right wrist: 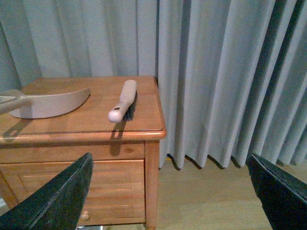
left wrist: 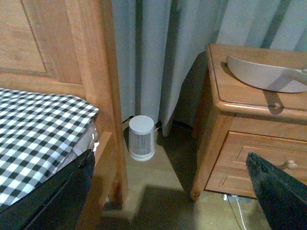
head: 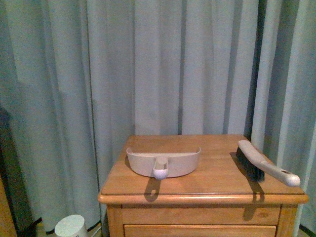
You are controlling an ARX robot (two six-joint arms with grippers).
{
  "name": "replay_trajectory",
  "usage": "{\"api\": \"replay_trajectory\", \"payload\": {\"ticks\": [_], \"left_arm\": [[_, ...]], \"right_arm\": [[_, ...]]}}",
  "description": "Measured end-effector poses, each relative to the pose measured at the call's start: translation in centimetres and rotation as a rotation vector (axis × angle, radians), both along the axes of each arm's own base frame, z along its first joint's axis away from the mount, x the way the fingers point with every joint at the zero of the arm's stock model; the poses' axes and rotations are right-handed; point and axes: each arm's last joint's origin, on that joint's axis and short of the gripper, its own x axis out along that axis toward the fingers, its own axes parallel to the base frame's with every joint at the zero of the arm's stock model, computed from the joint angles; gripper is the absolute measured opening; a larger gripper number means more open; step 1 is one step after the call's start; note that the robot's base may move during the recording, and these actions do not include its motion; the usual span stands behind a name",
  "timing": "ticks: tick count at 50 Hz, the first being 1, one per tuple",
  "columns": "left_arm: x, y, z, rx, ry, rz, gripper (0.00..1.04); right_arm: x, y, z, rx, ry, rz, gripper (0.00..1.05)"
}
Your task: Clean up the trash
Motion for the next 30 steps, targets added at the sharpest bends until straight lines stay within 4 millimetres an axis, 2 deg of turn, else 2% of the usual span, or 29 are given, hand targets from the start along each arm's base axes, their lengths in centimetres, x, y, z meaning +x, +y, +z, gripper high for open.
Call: {"api": "replay_trajectory", "payload": {"ticks": [5,14,18,22,30], "left_arm": [[2.5,-0.8,2.6,0.076,0.031,-0.046,0.97],[8.6,-3.2,6.5,0.190,0.127,-0.101,0.97],[12.9,-5.8,8.1,0.252,0.207,-0.141,0.97],[16.0,-7.9,9.1,0.282,0.251,-0.149,0.97],[20.8,-12.1,10.2,0.336,0.319,-0.182,0.97]], "right_arm": [[0.0,0.0,0.0,0.000,0.000,0.000,0.97],[0.0,0.0,0.0,0.000,0.000,0.000,0.97],[0.0,0.0,0.0,0.000,0.000,0.000,0.97],[0.0,0.0,0.0,0.000,0.000,0.000,0.97],[0.0,0.0,0.0,0.000,0.000,0.000,0.97]]}}
